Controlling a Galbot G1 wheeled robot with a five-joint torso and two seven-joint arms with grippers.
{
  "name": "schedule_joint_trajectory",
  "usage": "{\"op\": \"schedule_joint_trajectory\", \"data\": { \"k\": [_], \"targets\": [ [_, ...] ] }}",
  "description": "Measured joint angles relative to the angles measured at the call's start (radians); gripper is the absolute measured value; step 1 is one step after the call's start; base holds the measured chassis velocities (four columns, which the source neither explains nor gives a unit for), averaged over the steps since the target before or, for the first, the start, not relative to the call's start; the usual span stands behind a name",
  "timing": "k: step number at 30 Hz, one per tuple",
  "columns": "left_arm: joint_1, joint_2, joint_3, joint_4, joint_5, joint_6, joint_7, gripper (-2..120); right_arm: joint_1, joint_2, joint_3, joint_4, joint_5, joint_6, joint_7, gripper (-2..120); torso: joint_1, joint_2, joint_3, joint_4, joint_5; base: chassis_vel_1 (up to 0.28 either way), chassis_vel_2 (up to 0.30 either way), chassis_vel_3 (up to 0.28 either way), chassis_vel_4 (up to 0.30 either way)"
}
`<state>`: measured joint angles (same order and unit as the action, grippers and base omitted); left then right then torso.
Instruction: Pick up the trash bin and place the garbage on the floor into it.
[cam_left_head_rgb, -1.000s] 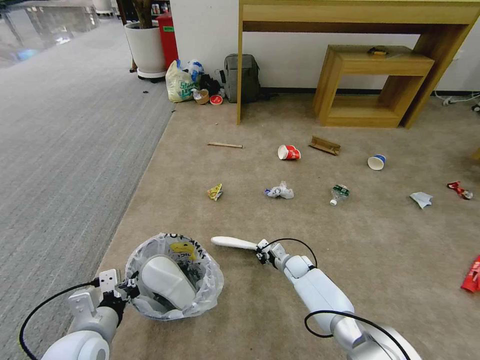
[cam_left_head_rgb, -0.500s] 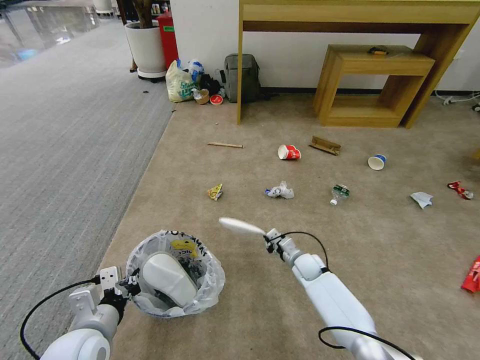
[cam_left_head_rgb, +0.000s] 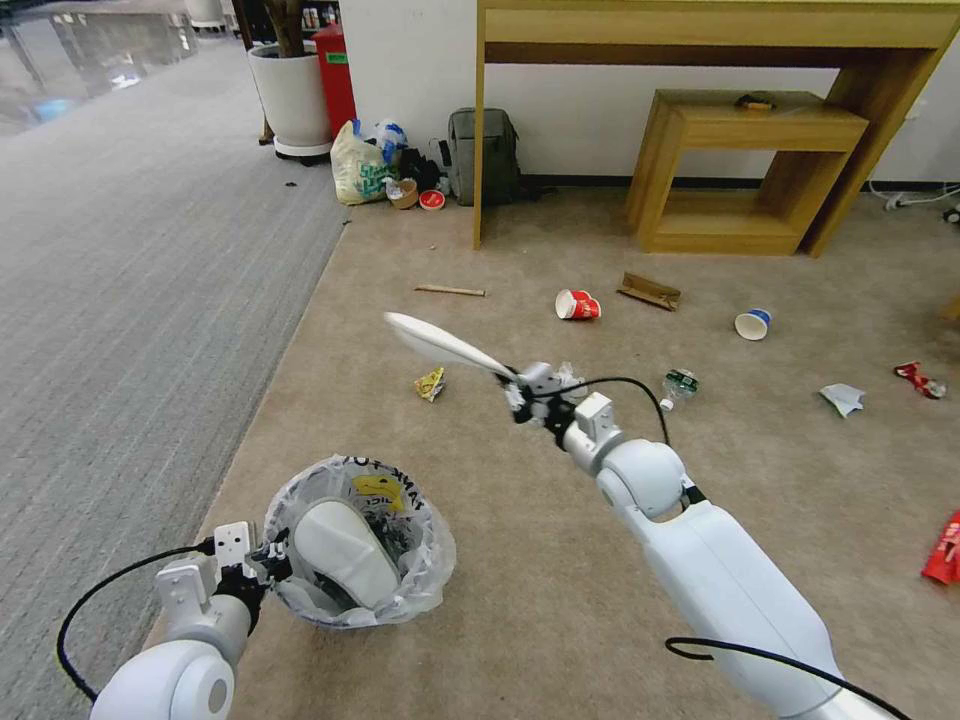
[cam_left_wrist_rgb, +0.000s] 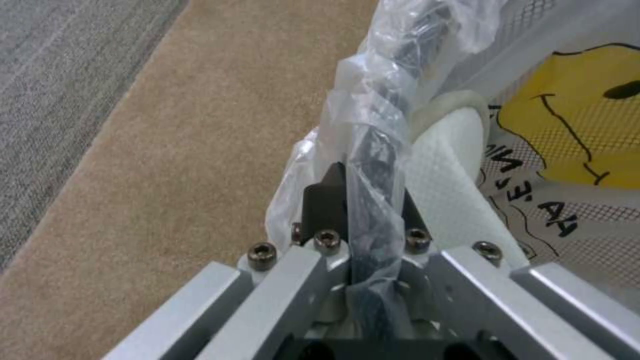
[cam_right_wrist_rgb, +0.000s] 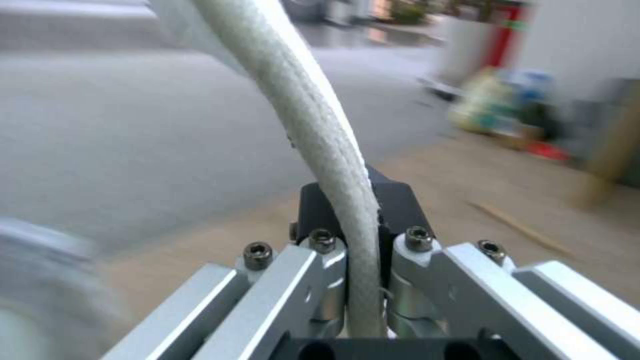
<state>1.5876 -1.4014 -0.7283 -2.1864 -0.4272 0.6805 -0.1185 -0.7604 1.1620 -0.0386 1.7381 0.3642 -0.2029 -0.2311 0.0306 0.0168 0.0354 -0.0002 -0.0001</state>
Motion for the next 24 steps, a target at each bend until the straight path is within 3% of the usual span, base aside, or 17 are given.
{"op": "schedule_joint_trajectory", "data": {
  "k": [3, 5, 9, 24],
  "targets": [
    [0.002, 0.003, 0.005, -0.003, 0.0, 0.003, 0.0, 0, 0.007, 0.006, -0.057, 0.038, 0.061, -0.012, 0.001, 2, 0.0, 0.0, 0.0, 0.0001, 0.0, 0.0, 0.0, 0.0, 0.0],
    [0.005, 0.005, 0.016, -0.003, 0.005, 0.006, -0.001, 0, 0.007, 0.027, -0.159, 0.088, 0.143, -0.036, 0.009, 2, 0.0, 0.0, 0.0, 0.0003, -0.0002, 0.0, 0.0, 0.0, 0.0],
    [0.006, 0.004, 0.031, -0.001, 0.011, 0.006, -0.001, 0, -0.011, 0.045, -0.248, 0.097, 0.17, -0.042, 0.03, 2, 0.0, 0.0, 0.0, 0.0002, -0.0001, 0.0, 0.0, 0.0, 0.0],
    [-0.001, -0.003, 0.034, 0.005, 0.012, 0.008, -0.008, 0, -0.138, -0.001, -0.299, 0.122, 0.183, -0.061, 0.067, 2, 0.0, 0.0, 0.0, 0.0001, 0.0001, 0.0, 0.0, 0.0, 0.0]
  ]
}}
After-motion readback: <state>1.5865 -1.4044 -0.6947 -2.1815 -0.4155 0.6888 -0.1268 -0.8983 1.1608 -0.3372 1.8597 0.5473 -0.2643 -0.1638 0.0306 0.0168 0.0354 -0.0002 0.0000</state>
